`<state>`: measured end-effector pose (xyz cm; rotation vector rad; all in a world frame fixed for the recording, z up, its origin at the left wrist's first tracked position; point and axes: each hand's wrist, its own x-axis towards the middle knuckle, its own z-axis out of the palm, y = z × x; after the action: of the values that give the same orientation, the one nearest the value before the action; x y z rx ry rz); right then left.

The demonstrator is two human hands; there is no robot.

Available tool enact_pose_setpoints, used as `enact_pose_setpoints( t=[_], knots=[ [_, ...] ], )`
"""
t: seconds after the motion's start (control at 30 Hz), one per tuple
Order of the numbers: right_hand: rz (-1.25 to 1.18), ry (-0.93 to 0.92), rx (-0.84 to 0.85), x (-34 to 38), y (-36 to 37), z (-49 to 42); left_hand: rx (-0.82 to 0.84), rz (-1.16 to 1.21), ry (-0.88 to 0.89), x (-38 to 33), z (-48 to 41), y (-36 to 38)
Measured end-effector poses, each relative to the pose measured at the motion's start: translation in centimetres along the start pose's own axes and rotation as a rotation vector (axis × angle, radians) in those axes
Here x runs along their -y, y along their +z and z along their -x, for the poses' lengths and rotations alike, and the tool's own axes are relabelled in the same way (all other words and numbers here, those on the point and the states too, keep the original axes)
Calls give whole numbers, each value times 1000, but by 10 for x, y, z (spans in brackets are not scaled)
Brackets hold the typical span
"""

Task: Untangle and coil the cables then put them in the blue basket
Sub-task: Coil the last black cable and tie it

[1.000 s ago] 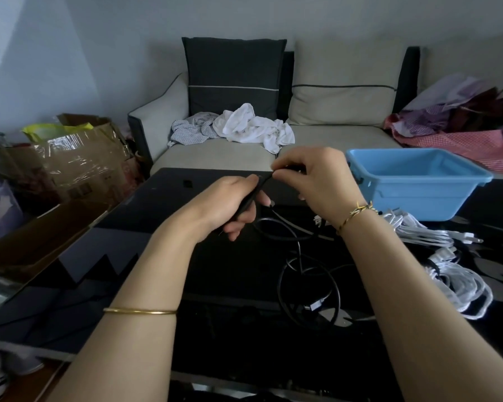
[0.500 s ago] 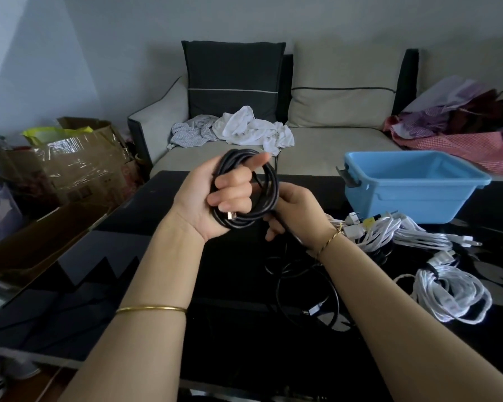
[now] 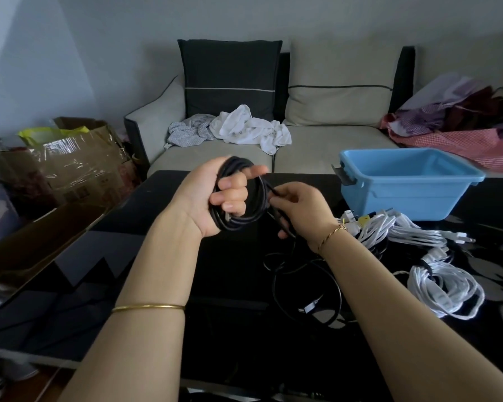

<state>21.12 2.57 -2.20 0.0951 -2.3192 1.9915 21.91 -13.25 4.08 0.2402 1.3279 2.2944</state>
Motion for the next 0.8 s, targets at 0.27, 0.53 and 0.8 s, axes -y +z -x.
enact_pose_setpoints(
  t=[0.27, 0.53, 0.8],
  knots=[
    [340, 121, 651, 8, 24, 30, -389, 139, 407, -8, -7, -8],
    [256, 69, 611, 49, 10, 39, -618, -579, 600, 8, -15, -24],
    [-145, -149, 142, 47, -23, 22, -217, -894, 107, 20, -3, -17]
  ],
)
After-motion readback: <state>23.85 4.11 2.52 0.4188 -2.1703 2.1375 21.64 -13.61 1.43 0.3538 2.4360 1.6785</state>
